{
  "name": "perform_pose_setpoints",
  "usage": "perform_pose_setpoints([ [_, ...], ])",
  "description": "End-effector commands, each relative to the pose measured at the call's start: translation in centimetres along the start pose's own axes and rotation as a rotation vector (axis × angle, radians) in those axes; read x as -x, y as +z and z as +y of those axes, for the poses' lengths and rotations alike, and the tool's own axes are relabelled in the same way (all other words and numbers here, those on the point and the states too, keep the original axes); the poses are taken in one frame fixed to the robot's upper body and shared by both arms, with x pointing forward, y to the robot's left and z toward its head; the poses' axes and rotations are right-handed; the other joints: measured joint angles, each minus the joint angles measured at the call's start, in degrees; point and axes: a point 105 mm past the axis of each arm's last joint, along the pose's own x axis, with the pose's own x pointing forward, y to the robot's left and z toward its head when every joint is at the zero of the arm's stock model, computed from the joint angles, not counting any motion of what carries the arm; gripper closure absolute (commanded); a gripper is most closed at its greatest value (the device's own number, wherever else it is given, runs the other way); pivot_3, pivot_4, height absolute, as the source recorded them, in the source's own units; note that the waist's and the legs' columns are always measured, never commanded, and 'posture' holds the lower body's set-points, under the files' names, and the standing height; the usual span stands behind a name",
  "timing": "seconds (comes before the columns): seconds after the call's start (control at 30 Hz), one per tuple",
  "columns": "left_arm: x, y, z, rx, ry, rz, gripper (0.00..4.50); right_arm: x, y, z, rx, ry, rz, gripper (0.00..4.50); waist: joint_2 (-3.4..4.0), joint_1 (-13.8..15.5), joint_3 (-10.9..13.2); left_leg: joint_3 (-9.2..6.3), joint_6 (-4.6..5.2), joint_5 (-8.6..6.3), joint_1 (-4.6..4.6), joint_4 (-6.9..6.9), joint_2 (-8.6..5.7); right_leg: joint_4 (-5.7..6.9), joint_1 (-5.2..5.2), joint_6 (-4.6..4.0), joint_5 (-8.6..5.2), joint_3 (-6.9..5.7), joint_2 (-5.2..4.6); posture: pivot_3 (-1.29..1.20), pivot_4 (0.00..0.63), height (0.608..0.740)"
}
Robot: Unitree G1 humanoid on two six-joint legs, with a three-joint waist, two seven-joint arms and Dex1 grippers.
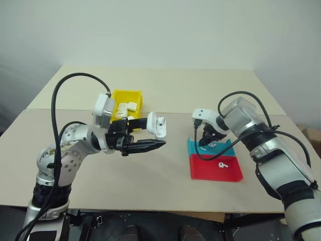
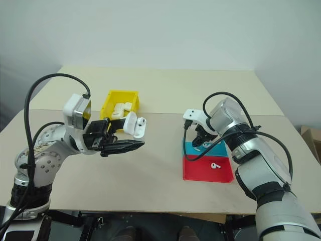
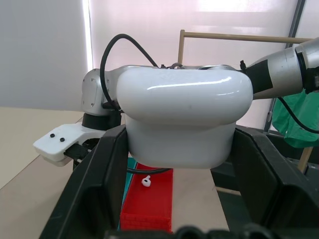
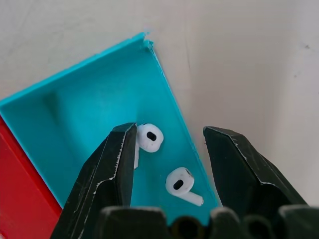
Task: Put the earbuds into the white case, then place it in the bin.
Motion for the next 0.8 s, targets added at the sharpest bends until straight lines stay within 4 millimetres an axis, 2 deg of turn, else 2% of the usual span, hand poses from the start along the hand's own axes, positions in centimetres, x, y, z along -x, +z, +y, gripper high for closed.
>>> perform_pose_setpoints([
  [0.03,0.0,0.8,-0.6,-0.029,-0.015,-0.013,1.71,1.0,0.8,-0.1,0.002,-0.014,-0.006,1.89,0.00,0.00,0.00,0.00,0.00,0.00,0.01,0.00,0.00,0.02,0.00,0.00,0.00,0.00,0.01,0.00,0.150,0.740],
  [0.8,0.1,0.8,-0.5,-0.032,-0.010,-0.004,1.71,-0.9,-0.2,1.1,-0.037,0.018,0.012,1.89,0.00,-0.12,0.00,0.00,0.00,0.00,0.05,0.00,0.00,0.06,0.02,0.00,0.00,0.00,0.01,0.00,0.150,0.740],
])
